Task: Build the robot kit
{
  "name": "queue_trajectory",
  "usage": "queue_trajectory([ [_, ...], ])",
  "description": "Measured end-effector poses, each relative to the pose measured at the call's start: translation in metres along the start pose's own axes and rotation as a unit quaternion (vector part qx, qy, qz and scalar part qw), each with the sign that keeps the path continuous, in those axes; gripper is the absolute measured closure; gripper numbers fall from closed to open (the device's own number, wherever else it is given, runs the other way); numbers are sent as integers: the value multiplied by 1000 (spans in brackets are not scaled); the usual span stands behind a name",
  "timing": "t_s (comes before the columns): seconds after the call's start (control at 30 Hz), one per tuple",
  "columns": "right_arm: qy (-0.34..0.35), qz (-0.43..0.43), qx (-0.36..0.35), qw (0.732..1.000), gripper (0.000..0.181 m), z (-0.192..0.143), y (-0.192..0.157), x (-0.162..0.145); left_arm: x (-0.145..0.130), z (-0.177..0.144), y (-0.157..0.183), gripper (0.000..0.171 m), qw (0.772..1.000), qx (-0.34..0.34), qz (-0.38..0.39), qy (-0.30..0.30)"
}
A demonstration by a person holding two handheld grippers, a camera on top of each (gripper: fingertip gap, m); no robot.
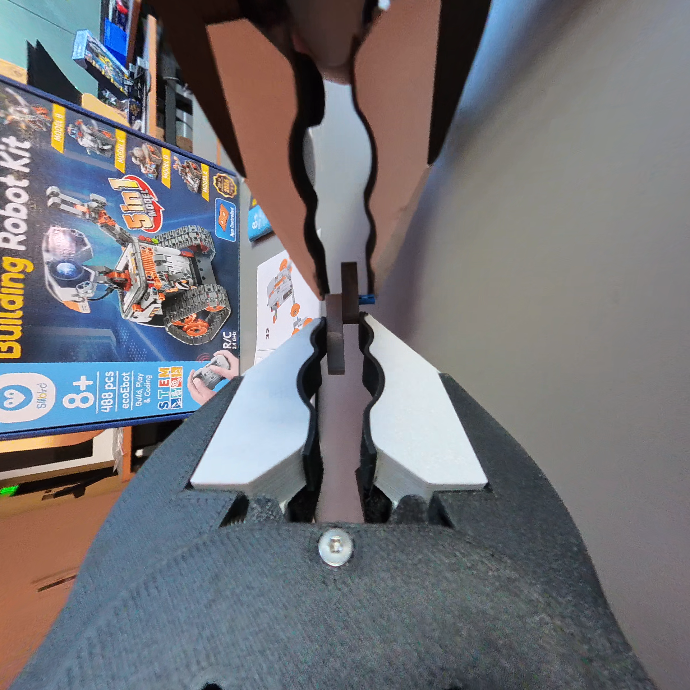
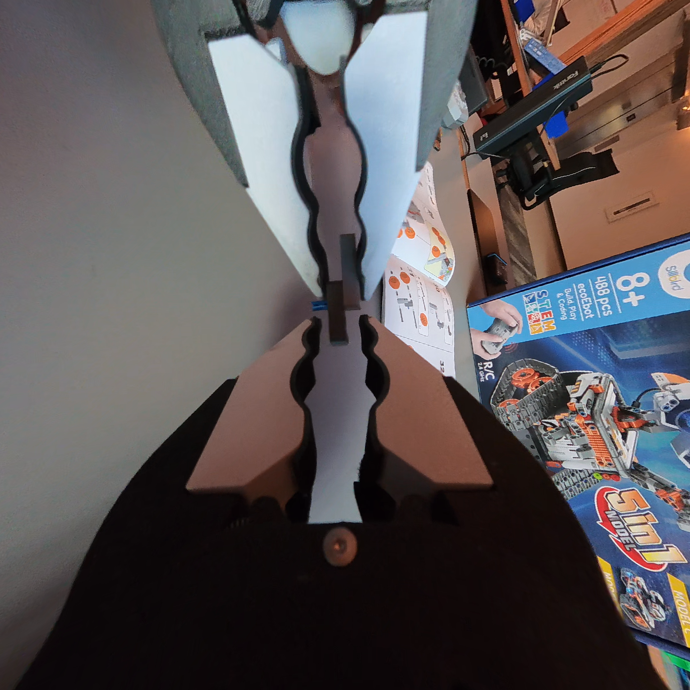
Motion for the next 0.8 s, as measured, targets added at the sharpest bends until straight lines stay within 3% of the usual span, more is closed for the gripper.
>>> queue_trajectory([
  [0.33, 8, -32, -12, 999, 159, 0, -1, 4, 1, 0, 4, 156, 1000, -17, -5, 11],
  [0.8, 3, -41, 9, 999, 165, 1, -8, 3, -2, 3, 9, 156, 993, -85, -83, 21],
])
Point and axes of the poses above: each gripper's, where its closed fingertips meet, z out along the fingers, x out of its top, y = z × x across the jaws, the point moved 4 cm from there along -z, back along the fingers, and after that the axes turned 2 degrees about -z, right-handed, at the moved point
